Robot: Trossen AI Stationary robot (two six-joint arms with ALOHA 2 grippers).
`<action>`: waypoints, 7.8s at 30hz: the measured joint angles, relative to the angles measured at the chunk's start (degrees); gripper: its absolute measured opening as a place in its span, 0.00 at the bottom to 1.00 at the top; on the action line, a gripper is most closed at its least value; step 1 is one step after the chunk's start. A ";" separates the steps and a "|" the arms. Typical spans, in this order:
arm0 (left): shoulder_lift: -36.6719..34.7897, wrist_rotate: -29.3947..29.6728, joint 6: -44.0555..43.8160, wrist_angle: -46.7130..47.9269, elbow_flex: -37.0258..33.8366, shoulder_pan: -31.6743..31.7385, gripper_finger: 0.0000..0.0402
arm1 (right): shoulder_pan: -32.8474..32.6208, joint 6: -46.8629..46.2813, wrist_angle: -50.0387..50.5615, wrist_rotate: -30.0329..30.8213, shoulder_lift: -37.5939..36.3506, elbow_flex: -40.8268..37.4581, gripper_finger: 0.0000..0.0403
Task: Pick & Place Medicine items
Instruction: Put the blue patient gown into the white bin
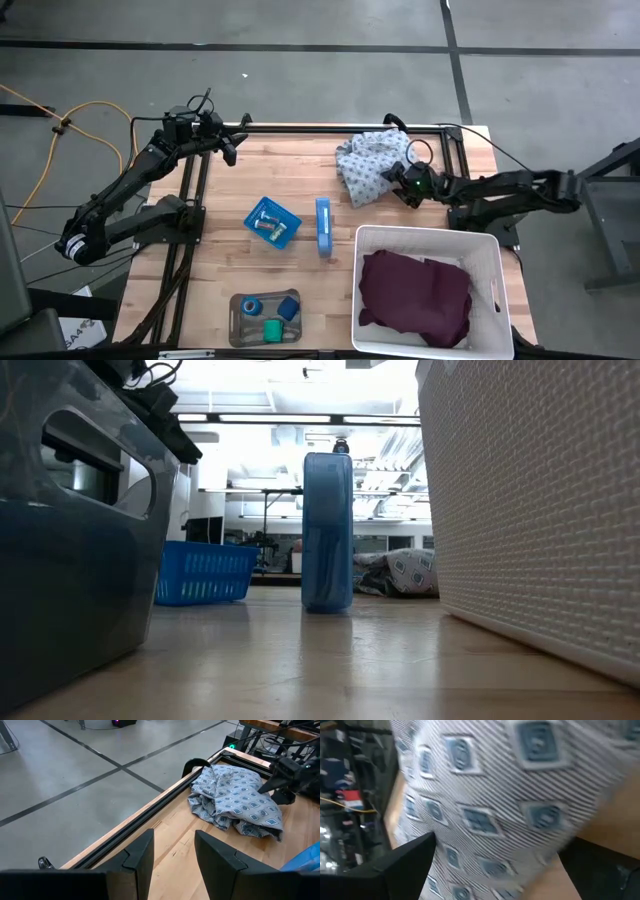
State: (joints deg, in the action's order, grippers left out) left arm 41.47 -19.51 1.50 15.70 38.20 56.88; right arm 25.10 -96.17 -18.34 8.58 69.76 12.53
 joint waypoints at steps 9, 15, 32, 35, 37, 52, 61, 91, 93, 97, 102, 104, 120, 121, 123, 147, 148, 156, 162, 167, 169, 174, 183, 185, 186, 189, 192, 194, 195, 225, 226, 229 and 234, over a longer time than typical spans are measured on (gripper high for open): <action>0.00 0.00 0.00 -0.02 0.00 -0.02 0.34 | -2.03 -1.44 -10.71 5.86 6.98 0.00 0.99; -0.02 0.00 0.00 -0.02 0.00 0.00 0.34 | -3.80 -4.38 -14.71 7.74 11.08 0.04 0.99; -0.02 0.00 0.02 -0.04 0.00 0.00 0.34 | -5.14 -3.14 -16.43 8.59 12.17 0.00 0.73; 0.00 0.01 0.00 -0.04 0.00 -0.01 0.34 | -5.14 -3.09 -16.45 8.48 12.17 0.00 0.67; 0.00 0.02 0.00 -0.04 0.00 -0.02 0.34 | -5.14 -2.84 -16.47 8.50 12.17 0.00 0.62; 0.00 0.02 0.00 -0.04 0.00 0.00 0.34 | -5.35 -0.99 -18.57 9.88 12.17 -0.02 0.22; 0.00 0.00 0.00 -0.04 0.00 0.00 0.34 | -5.35 0.01 -19.40 9.51 12.17 -0.02 0.12; 0.00 0.00 0.00 -0.07 0.00 -0.01 0.34 | -2.18 22.33 -56.88 0.70 11.90 1.80 0.11; -0.02 0.00 0.00 -0.07 0.00 0.00 0.34 | -1.71 23.20 -56.54 -1.71 11.49 3.20 0.11; 0.00 0.00 0.00 -0.06 0.00 -0.02 0.34 | -1.25 25.74 -54.74 -5.20 10.75 5.82 0.11; 0.00 0.00 0.00 -0.07 0.00 0.00 0.34 | -0.64 28.47 -50.66 -7.81 8.35 9.53 0.11; 0.00 0.00 0.00 -0.06 0.00 -0.01 0.34 | -0.18 29.55 -46.95 -9.64 6.82 11.36 0.11; -0.02 0.00 0.00 -0.07 0.00 -0.02 0.34 | 3.89 36.08 -22.56 -23.03 -7.82 22.70 0.11; -0.02 0.01 0.00 -0.07 0.00 0.00 0.34 | 3.93 36.43 -21.28 -23.32 -8.93 22.97 0.11; -0.02 0.00 0.00 -0.07 0.00 0.00 0.34 | 3.91 37.42 -18.32 -24.01 -10.86 23.67 0.11; -0.02 0.00 0.00 -0.07 0.00 0.00 0.34 | -5.84 42.35 -1.55 -32.50 -28.94 24.65 0.11; -0.02 0.01 0.00 -0.07 0.00 -0.02 0.34 | -6.25 42.52 -1.56 -33.91 -29.24 24.65 0.11; -0.02 0.01 0.00 -0.07 0.00 -0.01 0.34 | -8.70 42.95 1.53 -39.60 -31.25 26.81 0.11; -0.02 0.00 0.00 -0.07 0.00 0.00 0.34 | -10.50 48.69 21.03 -40.06 -30.80 36.91 0.11; -0.02 0.00 0.00 -0.07 0.00 -0.01 0.34 | -13.02 50.15 32.24 -40.09 -30.48 43.04 0.11; -0.02 0.01 0.00 -0.07 0.00 -0.01 0.34 | -14.35 49.86 34.30 -40.10 -30.17 44.17 0.11; -0.02 0.00 0.00 -0.07 0.00 -0.02 0.34 | -19.15 46.59 34.36 -38.64 -30.09 45.20 0.11; -0.02 0.02 0.00 -0.07 0.00 0.00 0.34 | -31.55 35.28 34.83 -35.58 -29.20 45.20 0.11; -0.02 0.00 0.00 -0.07 0.00 -0.01 0.34 | -35.03 33.04 34.59 -33.63 -28.96 45.20 0.11; -0.01 0.00 0.00 -0.06 0.00 -0.02 0.34 | -36.69 32.03 34.55 -32.42 -28.89 45.20 0.11; -0.02 0.00 0.00 -0.07 0.00 -0.02 0.34 | -41.88 29.13 34.58 -28.46 -28.24 45.20 0.11; -0.02 0.00 0.00 -0.07 0.00 -0.02 0.34 | -47.16 25.49 35.00 -24.47 -27.14 45.20 0.11; -0.02 0.01 0.00 -0.06 0.00 -0.01 0.34 | -50.71 23.08 35.40 -22.08 -26.25 45.20 0.11; -0.02 0.00 0.00 -0.05 0.00 -0.02 0.34 | -52.55 21.95 35.89 -20.76 -25.68 45.20 0.11; -0.02 0.00 0.00 -0.07 0.00 0.00 0.34 | -79.38 -6.28 52.16 12.49 -10.51 45.20 0.11; -0.02 0.00 0.00 -0.06 0.00 0.00 0.34 | -79.36 -7.14 52.80 12.56 -10.51 45.20 0.11; -0.02 0.00 0.00 -0.05 0.00 -0.01 0.34 | -78.94 -10.70 56.17 13.44 -10.51 45.20 0.11; -0.02 0.00 0.00 -0.04 0.00 0.00 0.34 | -77.88 -15.97 59.90 15.81 -10.51 45.20 0.11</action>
State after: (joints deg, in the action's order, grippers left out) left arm 41.45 -19.51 1.50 15.66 38.20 56.88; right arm -52.78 -112.15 41.57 24.39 59.24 57.74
